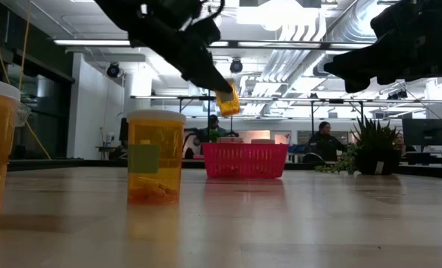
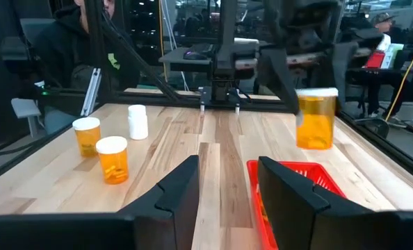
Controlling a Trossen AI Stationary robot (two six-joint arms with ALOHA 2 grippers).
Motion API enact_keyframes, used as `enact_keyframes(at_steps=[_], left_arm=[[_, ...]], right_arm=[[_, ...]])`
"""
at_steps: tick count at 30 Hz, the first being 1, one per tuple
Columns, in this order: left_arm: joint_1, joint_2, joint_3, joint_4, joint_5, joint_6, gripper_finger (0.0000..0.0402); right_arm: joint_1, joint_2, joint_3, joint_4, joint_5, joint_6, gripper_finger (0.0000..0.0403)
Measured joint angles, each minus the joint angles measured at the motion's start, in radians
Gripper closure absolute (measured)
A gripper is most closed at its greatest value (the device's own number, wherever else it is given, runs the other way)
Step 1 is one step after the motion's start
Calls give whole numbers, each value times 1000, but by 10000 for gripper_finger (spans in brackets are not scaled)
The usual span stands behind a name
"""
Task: Pick and place pill bottles into a basket
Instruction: Put the orange pill bottle into the red bin
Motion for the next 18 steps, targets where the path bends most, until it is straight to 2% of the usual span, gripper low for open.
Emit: enact_keyframes(at_steps=[7, 10, 18], left_arm=[[12, 93, 38, -56, -3, 2, 158], [11, 108, 44, -47, -3, 2, 150], [12, 128, 44, -62, -19, 11, 163]], right_arm=[[0, 0, 0, -13, -2, -2, 264], [0, 0, 0, -13, -2, -2, 264], [0, 0, 0, -14, -2, -2, 264]])
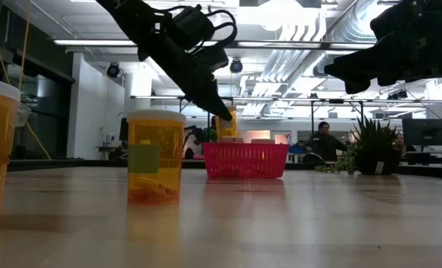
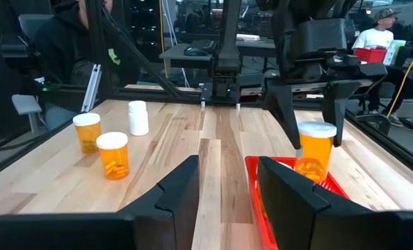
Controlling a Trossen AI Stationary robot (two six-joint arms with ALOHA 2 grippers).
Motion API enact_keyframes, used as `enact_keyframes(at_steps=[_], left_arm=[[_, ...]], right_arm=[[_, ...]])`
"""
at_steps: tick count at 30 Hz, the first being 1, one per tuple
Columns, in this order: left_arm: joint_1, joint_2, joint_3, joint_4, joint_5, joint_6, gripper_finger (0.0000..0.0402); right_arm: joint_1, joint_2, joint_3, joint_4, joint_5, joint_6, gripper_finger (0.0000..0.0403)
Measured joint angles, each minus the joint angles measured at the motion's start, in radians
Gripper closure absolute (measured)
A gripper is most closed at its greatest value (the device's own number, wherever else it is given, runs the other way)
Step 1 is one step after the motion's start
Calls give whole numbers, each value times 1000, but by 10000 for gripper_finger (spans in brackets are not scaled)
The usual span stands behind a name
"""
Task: Pick and place pill bottles into a basket
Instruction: Put the orange pill bottle into the red bin
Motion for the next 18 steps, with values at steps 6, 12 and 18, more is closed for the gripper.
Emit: enact_keyframes(at_steps=[6, 12, 18], left_arm=[[1, 0, 0, -25, -11, 12, 147], [0, 0, -1, -48, -17, 17, 163], [0, 32, -3, -57, -14, 17, 144]], right_arm=[[0, 0, 0, 1, -1, 0, 264], [0, 0, 0, 1, -1, 0, 264], [0, 0, 0, 0, -2, 0, 264]])
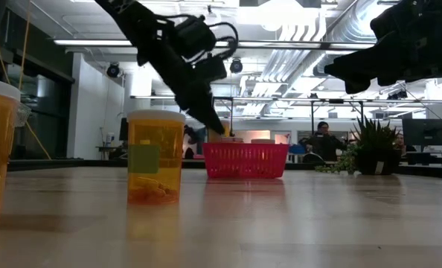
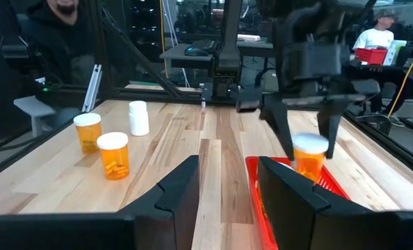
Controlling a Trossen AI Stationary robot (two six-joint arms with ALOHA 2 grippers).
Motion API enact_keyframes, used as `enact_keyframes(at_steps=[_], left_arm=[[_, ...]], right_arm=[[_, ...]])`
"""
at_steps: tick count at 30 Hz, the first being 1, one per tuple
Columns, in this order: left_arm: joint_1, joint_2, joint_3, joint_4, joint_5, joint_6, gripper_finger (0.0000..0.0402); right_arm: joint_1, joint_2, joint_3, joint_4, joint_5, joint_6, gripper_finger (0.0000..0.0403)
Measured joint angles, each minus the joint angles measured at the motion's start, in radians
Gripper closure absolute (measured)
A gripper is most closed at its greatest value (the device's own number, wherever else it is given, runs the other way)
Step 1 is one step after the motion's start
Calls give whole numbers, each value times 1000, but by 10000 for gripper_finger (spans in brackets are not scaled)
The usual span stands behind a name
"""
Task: Pick and place pill bottles into a basket
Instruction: Put the orange pill bottle into the red bin
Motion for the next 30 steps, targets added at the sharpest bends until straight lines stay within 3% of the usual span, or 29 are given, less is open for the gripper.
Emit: enact_keyframes(at_steps=[9, 16, 24, 30], left_arm=[[0, 24, 0, 46, -2, 7, 164], [8, 40, 1, 47, 7, 0, 136], [22, 53, 3, 65, 35, -3, 162], [22, 53, 3, 64, 27, -5, 110]], right_arm=[[0, 0, 0, -1, 0, 0, 264], [0, 0, 0, -2, 0, 0, 264], [0, 0, 0, -5, 0, 0, 264], [0, 0, 0, -6, 0, 0, 264]])
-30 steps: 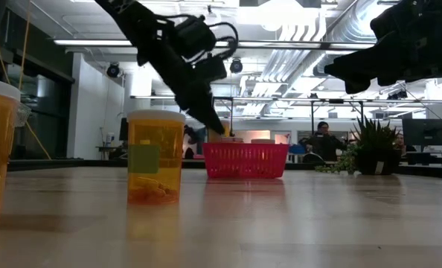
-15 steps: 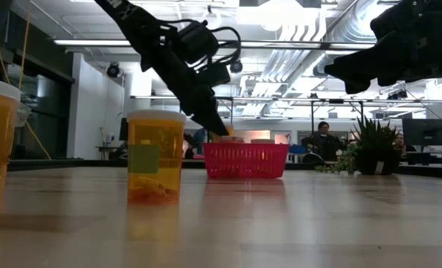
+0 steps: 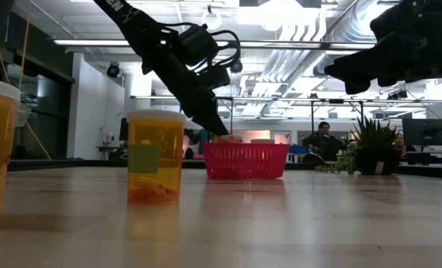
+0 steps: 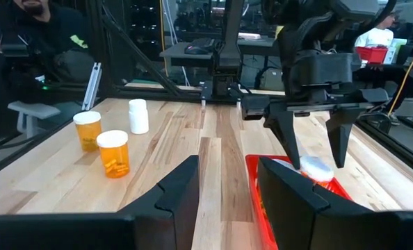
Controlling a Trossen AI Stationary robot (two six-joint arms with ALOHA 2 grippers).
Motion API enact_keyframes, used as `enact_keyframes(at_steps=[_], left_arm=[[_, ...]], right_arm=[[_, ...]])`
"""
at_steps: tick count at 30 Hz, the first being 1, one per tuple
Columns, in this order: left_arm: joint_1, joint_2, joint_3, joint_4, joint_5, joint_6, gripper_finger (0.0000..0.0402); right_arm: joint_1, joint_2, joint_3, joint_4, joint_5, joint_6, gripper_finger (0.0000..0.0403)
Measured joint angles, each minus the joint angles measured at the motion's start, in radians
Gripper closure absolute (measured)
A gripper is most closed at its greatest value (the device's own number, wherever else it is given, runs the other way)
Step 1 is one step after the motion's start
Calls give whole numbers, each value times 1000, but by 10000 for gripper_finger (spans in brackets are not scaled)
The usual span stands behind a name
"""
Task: Pick and place pill bottles into a basket
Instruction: Put the orange pill bottle into the red bin, then put the white pill bottle into the red bin
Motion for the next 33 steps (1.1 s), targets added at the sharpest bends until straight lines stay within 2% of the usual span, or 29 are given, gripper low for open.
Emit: enact_keyframes(at_steps=[5, 13, 19, 24, 28, 33], left_arm=[[-3, 0, 2, -1, -5, -3, 94], [-3, 3, 45, -63, -7, 2, 113], [-3, 3, 140, -246, -44, 25, 126], [-13, 3, 235, -405, -34, 2, 141], [-55, -17, 275, -553, -24, -15, 167], [-129, -75, 279, -644, -23, -50, 203]], right_arm=[[0, 0, 0, -1, 0, 0, 264], [0, 0, 0, -2, 0, 0, 264], [0, 0, 0, -3, 0, 0, 264], [0, 0, 0, -4, 0, 4, 264], [0, 0, 0, -13, 0, 10, 264], [0, 0, 0, -15, 0, 11, 264]])
